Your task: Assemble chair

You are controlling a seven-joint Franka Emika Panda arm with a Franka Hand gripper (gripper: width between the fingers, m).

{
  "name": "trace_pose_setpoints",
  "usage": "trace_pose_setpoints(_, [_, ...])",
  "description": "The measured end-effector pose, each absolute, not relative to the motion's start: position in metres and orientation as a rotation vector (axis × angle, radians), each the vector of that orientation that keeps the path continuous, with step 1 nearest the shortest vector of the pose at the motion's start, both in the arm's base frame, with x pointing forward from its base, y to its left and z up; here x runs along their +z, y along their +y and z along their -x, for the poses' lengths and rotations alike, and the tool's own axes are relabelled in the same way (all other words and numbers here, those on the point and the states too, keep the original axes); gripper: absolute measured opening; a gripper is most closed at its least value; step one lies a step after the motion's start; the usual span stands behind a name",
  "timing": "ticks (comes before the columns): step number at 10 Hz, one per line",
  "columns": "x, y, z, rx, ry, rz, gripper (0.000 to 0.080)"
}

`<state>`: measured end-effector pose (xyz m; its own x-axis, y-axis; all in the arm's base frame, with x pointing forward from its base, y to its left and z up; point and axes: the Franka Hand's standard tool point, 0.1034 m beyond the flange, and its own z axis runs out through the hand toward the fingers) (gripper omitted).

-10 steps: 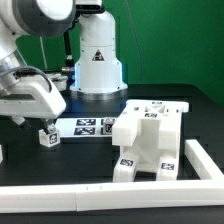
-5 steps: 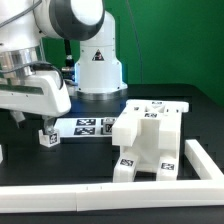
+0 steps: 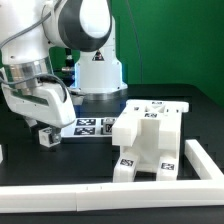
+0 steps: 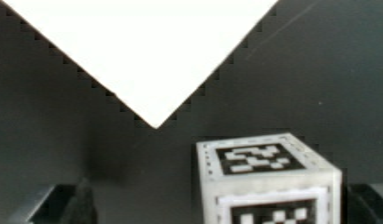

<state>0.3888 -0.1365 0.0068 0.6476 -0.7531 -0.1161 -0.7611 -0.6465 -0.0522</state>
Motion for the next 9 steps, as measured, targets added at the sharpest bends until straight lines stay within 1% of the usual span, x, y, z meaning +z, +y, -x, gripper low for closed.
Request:
trace_pose_setpoints(1, [0.0067, -0.1364, -0.3888, 0.128, 1.273, 2.764, 0.0542])
trace_pose_setpoints(2, [0.0067, -0.1364, -0.3888, 0.128, 1.273, 2.764, 0.0542])
trace_pose_setpoints(3, [0.0066, -0.1364, -0.3887, 0.128, 1.273, 2.764, 0.033])
trace_pose_setpoints(4, [0.0067, -0.1364, -0.3888, 0.128, 1.274, 2.763, 0.0278])
trace_pose_setpoints(6, [0.0087, -0.1398, -0.3941, 0.116, 1.432, 2.688, 0.0278])
trace_pose_setpoints(7, [0.0085, -0.1413, -0.394, 0.107, 1.599, 2.595, 0.0278])
trace_pose_setpoints(9, [0.0073, -0.1367, -0.3912, 0.054, 2.086, 2.213, 0.0278])
